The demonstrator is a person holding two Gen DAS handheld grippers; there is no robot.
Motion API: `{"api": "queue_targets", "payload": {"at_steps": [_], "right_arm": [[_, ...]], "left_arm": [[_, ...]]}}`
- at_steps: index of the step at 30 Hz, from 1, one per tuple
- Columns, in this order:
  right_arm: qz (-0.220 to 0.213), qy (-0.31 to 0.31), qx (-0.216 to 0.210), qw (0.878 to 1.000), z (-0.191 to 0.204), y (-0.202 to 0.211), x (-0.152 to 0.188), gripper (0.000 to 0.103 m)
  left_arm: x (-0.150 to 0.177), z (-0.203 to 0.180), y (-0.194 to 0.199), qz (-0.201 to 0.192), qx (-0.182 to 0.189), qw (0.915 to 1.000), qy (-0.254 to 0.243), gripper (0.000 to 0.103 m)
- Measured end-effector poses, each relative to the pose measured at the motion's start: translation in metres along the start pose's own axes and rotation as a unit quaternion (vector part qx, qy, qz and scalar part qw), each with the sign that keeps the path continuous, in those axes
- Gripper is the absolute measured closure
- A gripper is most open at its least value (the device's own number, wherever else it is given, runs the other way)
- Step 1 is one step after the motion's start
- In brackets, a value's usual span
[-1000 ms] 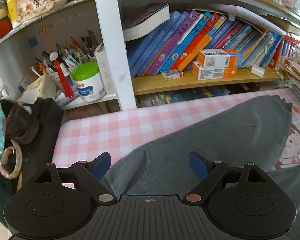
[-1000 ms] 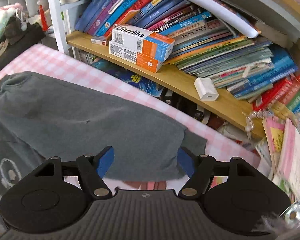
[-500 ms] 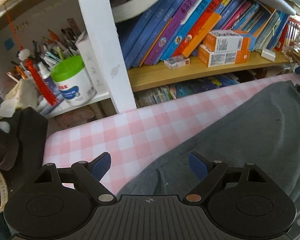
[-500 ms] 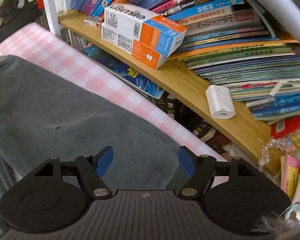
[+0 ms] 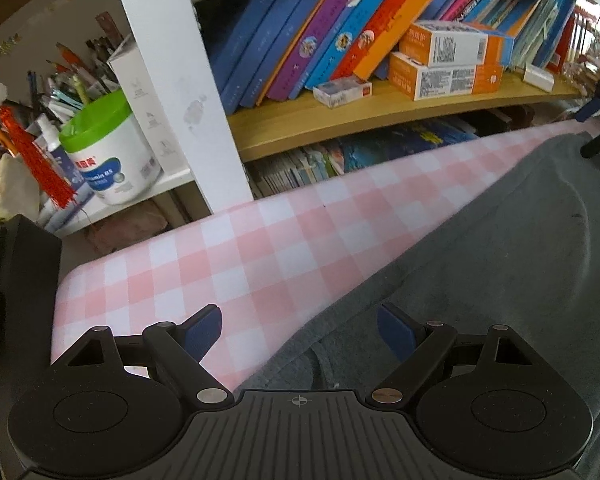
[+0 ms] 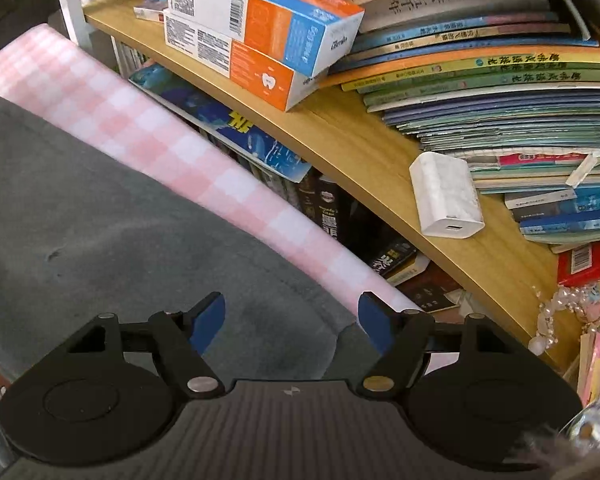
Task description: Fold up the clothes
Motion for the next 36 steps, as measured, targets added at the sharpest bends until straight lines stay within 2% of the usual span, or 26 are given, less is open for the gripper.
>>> {"api": "queue_targets", "payload": {"at_steps": [10, 23, 28, 29, 32, 34, 35, 36], "right_arm": [[0.013, 0.005, -0.009, 1.000, -0.008, -0.021, 0.003, 0.034], [-0.002, -0.061, -0.057, 0.997, -0.019, -0.026, 0.012, 0.034], [-0.007, -0.069, -0.065, 0.995, -0.016, -0.023, 0.015, 0.042], [-0.008, -0.072, -0.068, 0.995, -0.015, -0.022, 0.015, 0.046], [-0.011, -0.078, -0.076, 0.994, -0.014, -0.020, 0.016, 0.060], [-0.013, -0.077, -0.081, 0.994, -0.010, -0.017, 0.016, 0.075], [-0.013, -0.078, -0.084, 0.993, -0.008, -0.016, 0.016, 0.083], [-0.011, -0.077, -0.084, 0.993, -0.004, -0.015, 0.015, 0.085]], "left_arm": [[0.006, 0.005, -0.016, 0.018, -0.005, 0.9998, -0.003, 0.017], [0.009, 0.012, -0.029, 0.033, 0.037, 0.9983, 0.030, 0.018], [0.010, 0.015, -0.030, 0.041, 0.045, 0.9964, 0.060, 0.019], [0.011, 0.014, -0.030, 0.041, 0.045, 0.9964, 0.059, 0.020], [0.010, 0.010, -0.028, 0.046, 0.051, 0.9961, 0.056, 0.033], [0.011, 0.005, -0.025, 0.051, 0.061, 0.9954, 0.053, 0.057], [0.011, 0.002, -0.023, 0.055, 0.067, 0.9949, 0.052, 0.063], [0.011, -0.001, -0.022, 0.058, 0.074, 0.9943, 0.051, 0.073]]}}
Point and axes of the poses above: each gripper's, at about its wrist camera, not at the fingertips, and y roughly against the way its jaws point, z to its left, x to its underside, the point moved 10 cm from there along -y, roughly the way its jaws point, and after that the axes turned 13 degrees about y, right-handed, at the moved point
